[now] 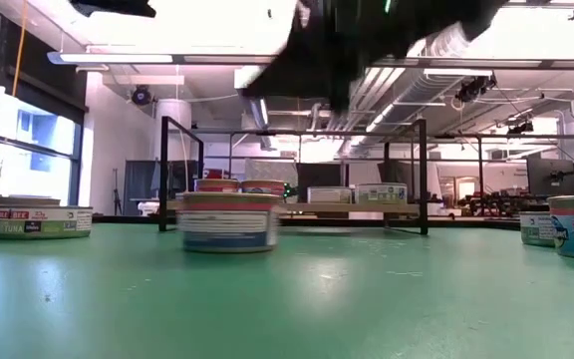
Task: Stack canned seafood by type on shelf
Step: Put the blue/pink tuna can on the shelf and align with the other blue/pink tuna can
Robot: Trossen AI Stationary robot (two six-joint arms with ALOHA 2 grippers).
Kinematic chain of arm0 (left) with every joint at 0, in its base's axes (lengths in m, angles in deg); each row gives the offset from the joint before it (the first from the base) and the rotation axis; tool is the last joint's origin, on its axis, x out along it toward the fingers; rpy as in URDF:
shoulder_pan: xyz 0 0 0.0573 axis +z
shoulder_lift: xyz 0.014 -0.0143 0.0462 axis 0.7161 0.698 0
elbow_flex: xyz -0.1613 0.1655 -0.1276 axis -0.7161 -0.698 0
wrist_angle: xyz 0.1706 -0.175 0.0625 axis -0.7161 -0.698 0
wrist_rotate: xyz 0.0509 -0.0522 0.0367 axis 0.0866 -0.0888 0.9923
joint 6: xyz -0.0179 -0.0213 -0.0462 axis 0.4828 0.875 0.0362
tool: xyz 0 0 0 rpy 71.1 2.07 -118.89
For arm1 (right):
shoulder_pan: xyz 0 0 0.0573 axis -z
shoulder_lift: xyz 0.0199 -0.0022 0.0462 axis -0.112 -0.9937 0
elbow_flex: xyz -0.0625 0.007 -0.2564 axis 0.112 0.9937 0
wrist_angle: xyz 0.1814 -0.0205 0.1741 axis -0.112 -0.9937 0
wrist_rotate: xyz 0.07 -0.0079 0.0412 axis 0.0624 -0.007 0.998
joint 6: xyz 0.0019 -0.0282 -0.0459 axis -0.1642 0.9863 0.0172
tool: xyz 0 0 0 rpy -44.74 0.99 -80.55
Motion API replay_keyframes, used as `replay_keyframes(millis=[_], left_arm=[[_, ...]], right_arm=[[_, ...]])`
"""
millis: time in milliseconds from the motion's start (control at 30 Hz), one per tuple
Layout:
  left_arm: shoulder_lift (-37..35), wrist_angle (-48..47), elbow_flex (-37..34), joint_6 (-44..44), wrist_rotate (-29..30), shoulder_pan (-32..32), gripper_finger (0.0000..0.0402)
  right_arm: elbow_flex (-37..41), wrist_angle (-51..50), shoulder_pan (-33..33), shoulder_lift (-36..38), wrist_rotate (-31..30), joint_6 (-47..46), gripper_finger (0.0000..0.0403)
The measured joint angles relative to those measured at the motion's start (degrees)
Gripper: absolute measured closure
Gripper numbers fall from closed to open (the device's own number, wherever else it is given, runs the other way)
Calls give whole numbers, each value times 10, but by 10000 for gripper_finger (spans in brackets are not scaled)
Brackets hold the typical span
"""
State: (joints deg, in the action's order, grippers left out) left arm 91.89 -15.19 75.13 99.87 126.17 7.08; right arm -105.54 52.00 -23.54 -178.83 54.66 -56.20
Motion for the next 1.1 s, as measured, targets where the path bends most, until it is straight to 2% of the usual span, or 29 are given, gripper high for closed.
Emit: replay_keyframes(millis=[133, 167, 233, 333, 433, 567, 733, 867, 1100], left_arm=[[42, -33, -1, 93, 1, -31, 216], [58, -37, -2, 110, 1, -38, 216], [97, -33, -1, 137, 0, -49, 216], [165, -21, -2, 174, -4, -67, 216], [240, 20, -2, 212, -29, -82, 216], [331, 114, -2, 215, -107, -96, 216], [420, 180, -1, 246, -123, -91, 207], [446, 185, 1, 288, -116, -72, 170], [447, 186, 1, 261, -117, -31, 73]], right_arm=[[-3, -22, -73, 44, -190, 63, 403], [3, -28, -89, 57, -220, 63, 403], [21, -36, -115, 77, -241, 38, 402], [53, -42, -141, 87, -239, -36, 390], [79, -40, -157, 85, -219, -97, 358], [103, -40, -161, 66, -194, -145, 283], [104, -12, -146, 31, -195, -147, 177], [104, 0, -130, 14, -183, -149, 127], [104, 13, -113, 2, -146, -149, 114]])
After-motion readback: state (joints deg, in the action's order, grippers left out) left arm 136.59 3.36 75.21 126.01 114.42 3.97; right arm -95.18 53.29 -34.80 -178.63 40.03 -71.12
